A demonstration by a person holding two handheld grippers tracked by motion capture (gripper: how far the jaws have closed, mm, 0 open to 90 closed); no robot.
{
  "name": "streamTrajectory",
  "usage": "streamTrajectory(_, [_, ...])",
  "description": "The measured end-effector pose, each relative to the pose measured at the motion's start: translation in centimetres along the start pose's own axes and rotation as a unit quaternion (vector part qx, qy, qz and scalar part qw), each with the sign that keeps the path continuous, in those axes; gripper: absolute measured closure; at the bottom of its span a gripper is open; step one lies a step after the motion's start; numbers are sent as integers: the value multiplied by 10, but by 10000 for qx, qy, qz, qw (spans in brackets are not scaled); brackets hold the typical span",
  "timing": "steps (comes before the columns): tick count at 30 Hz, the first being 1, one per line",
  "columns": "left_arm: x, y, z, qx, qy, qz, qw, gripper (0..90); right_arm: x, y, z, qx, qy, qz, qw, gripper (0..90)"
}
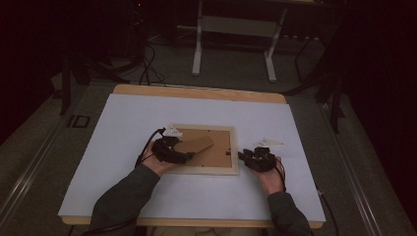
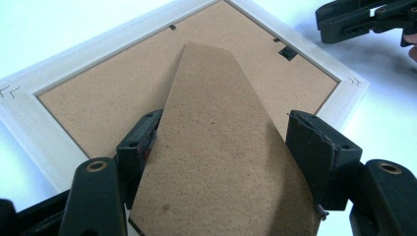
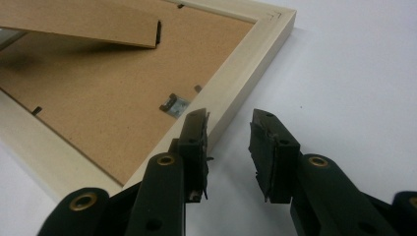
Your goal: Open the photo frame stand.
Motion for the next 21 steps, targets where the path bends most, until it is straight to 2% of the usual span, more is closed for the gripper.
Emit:
streamTrajectory(6, [-1,5,-5,-119,-171,-78,9998,353,-5,-1,0,-42,-42,-23,10000,645])
streamTrajectory(12, [-1,8,-9,-199,-251,-155,9994,354,-16,1,-2,-122,-79,-112,9998,604])
streamTrajectory(21, [1,11,-14,-285,-354,-227,9987,354,-27,-5,-8,-255,-174,-67,9995,547])
Point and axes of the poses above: each handheld gripper's, and its own axes: y roughly backward along the jaws, x roughly out of its underside, z roughly to its left, the point moved 4 cm from there along -y, roughly forward along the jaws, and after that the axes turned 12 degrees about z, right-handed, at the moved point
